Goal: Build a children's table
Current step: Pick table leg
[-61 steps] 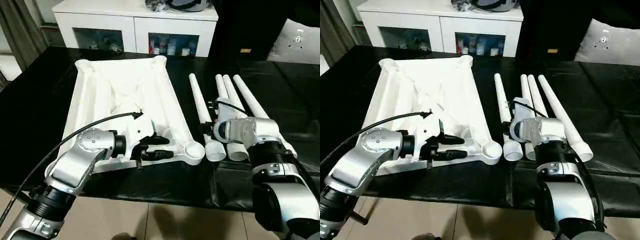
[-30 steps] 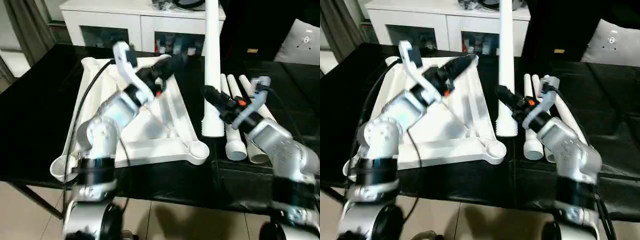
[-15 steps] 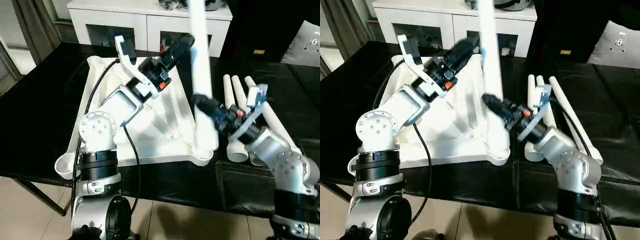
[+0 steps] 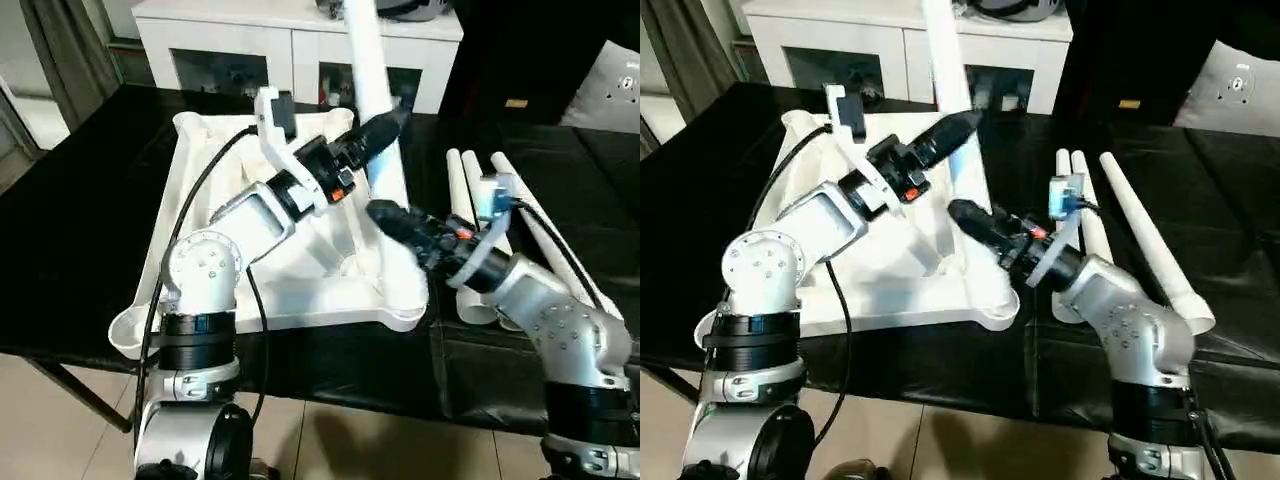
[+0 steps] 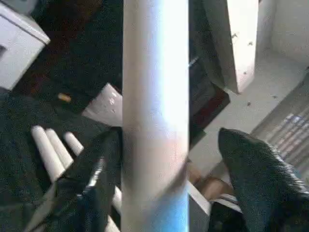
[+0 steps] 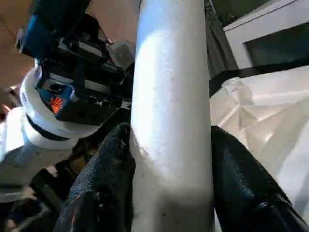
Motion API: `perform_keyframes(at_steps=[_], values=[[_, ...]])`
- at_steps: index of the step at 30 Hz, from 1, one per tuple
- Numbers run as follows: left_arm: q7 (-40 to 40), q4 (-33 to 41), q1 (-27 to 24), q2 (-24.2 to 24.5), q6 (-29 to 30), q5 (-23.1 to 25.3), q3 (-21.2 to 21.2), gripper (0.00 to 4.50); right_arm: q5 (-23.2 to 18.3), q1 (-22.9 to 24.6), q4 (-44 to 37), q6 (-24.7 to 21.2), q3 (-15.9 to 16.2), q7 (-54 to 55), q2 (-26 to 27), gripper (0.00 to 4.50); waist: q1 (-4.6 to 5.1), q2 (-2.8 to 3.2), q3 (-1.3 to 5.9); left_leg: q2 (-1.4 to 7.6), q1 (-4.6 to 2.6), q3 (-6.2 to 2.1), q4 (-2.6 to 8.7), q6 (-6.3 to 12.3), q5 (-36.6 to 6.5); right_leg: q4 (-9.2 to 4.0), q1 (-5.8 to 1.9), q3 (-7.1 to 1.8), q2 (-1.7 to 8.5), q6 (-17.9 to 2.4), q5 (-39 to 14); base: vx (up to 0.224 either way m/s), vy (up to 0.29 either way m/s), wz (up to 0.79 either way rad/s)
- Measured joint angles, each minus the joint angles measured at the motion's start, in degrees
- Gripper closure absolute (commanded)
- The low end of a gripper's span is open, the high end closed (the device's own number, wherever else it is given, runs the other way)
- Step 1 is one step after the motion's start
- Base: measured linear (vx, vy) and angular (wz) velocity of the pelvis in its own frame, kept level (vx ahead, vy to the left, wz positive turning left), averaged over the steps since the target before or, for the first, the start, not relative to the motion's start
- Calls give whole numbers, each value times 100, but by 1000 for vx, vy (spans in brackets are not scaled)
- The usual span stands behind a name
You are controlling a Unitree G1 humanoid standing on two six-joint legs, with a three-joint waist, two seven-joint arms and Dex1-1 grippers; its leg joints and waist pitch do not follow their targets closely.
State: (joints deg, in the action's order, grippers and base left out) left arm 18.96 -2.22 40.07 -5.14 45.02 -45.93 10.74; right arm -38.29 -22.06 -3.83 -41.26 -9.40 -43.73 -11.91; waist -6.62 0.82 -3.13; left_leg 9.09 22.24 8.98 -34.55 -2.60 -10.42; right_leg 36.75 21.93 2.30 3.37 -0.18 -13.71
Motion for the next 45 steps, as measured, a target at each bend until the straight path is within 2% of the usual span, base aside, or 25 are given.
perform_keyframes(at_steps=[2,6,10,12,18,20,28,29,31,39,41,44,45], values=[[-35,0,-4,-39,-154,79,-39,163,133,0,-26,210,107,92,44,264,2,0,0,0,0,0,0,0,0,0,0,-1,0,0,0,0,0,0],[-78,2,-11,-88,-372,289,-59,172,454,-2,0,689,317,195,96,264,8,0,0,0,0,0,0,-2,-1,-1,0,-1,0,1,1,0,0,0],[-137,1,-93,-143,-506,367,-74,216,576,-4,47,778,437,195,70,264,9,-1,0,0,1,0,0,1,0,-4,-1,-1,0,2,2,0,0,0],[-180,1,-140,-179,-547,406,-74,216,631,-4,74,801,482,192,48,264,8,-2,-1,0,2,0,0,1,0,-3,0,0,0,2,2,0,0,0],[-191,6,-164,-185,-692,536,-149,266,675,-4,213,1049,529,188,115,264,14,-2,-1,0,2,0,0,2,1,-4,0,-1,0,3,2,0,0,0],[-183,19,-164,-185,-768,575,-173,270,751,-4,262,1226,558,189,163,264,17,-2,-1,0,2,0,0,2,1,-4,0,-1,0,3,2,0,0,0],[-176,19,-191,-165,-841,758,-278,272,885,-6,402,1441,701,187,119,264,18,-2,-1,0,2,0,-1,3,1,-3,0,-1,0,4,4,0,0,0],[-174,19,-192,-162,-856,766,-286,273,893,-11,408,1451,705,187,118,229,18,-2,-1,0,2,0,-1,3,1,-3,0,0,0,4,4,0,0,0],[-172,19,-191,-153,-898,814,-303,273,916,-53,435,1449,709,185,106,192,20,-2,-1,0,2,0,-1,6,3,-3,0,-1,0,3,4,0,0,0],[11,-60,-100,64,-935,917,-450,273,803,-110,529,1435,665,-75,-104,129,12,-2,-1,0,4,0,-2,12,6,-5,-1,-1,0,3,5,0,0,0],[183,-102,-91,208,-928,955,-510,273,662,-109,513,1409,644,-271,-238,105,14,-2,-1,0,3,0,-1,12,6,-4,0,0,0,3,5,0,0,0],[621,-146,-31,554,-739,912,-587,273,617,-76,420,1258,665,-673,-640,100,11,-2,-1,0,3,0,-3,13,6,-2,0,-1,0,4,5,0,0,0],[743,-146,-5,618,-680,853,-606,273,623,-76,419,1203,693,-767,-773,75,10,-2,-1,0,3,0,-4,13,6,-1,0,-1,0,3,5,0,0,0]])
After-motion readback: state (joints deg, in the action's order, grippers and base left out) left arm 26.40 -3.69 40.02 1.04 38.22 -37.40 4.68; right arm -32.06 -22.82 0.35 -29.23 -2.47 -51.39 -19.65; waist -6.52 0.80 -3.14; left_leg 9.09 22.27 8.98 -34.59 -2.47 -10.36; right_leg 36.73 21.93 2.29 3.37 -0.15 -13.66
